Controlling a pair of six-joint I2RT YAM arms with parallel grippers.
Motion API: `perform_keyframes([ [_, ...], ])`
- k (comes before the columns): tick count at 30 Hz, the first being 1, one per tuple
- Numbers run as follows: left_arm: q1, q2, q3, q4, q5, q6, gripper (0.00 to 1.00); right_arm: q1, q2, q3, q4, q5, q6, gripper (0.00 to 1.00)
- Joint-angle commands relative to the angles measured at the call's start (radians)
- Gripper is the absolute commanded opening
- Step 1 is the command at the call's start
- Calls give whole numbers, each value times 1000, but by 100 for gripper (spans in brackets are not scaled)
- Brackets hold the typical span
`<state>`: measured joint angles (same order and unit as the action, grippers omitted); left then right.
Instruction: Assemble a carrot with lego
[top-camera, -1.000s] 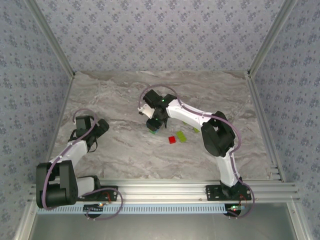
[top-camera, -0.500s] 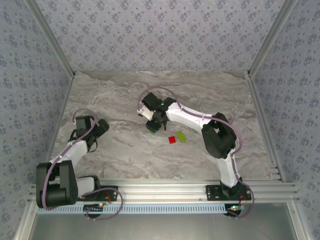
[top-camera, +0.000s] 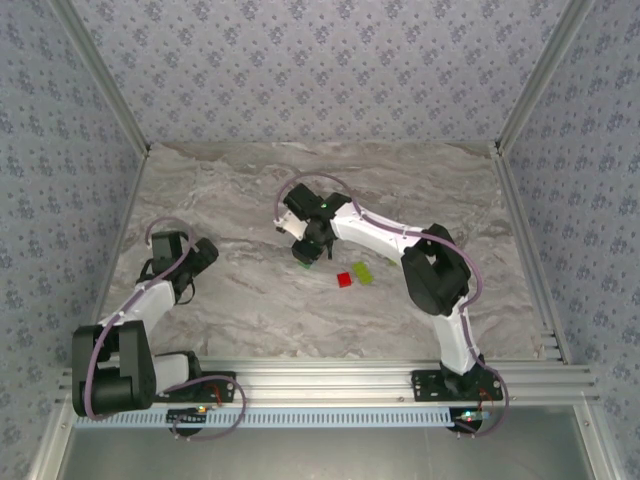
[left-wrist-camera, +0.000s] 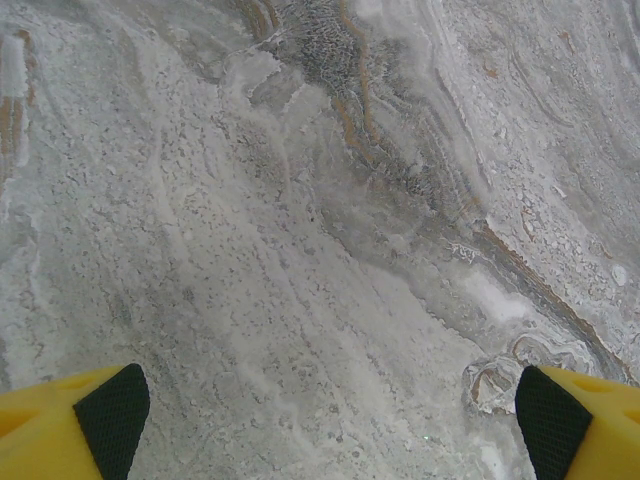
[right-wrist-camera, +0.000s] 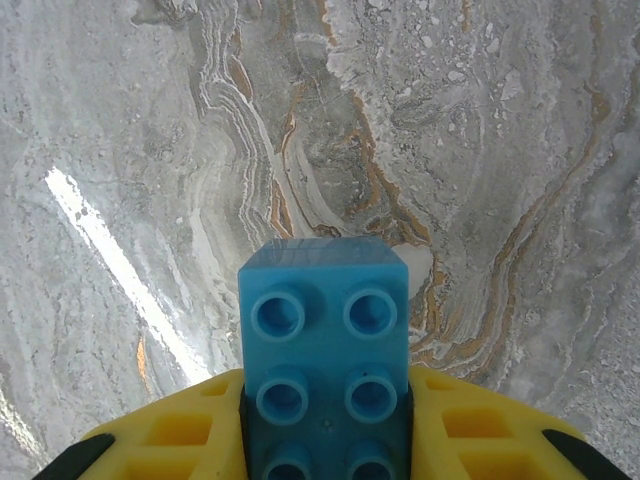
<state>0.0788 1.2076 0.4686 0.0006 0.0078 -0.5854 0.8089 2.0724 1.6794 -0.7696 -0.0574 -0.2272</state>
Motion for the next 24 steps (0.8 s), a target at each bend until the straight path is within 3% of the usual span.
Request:
perform_keyframes([
  [1,9,3,36,8,8,14,97,3,151,-87,-150,-41,-23,29],
  [24,10,1,36,8,8,15,97,3,268,-56,-276,3,-52,27],
])
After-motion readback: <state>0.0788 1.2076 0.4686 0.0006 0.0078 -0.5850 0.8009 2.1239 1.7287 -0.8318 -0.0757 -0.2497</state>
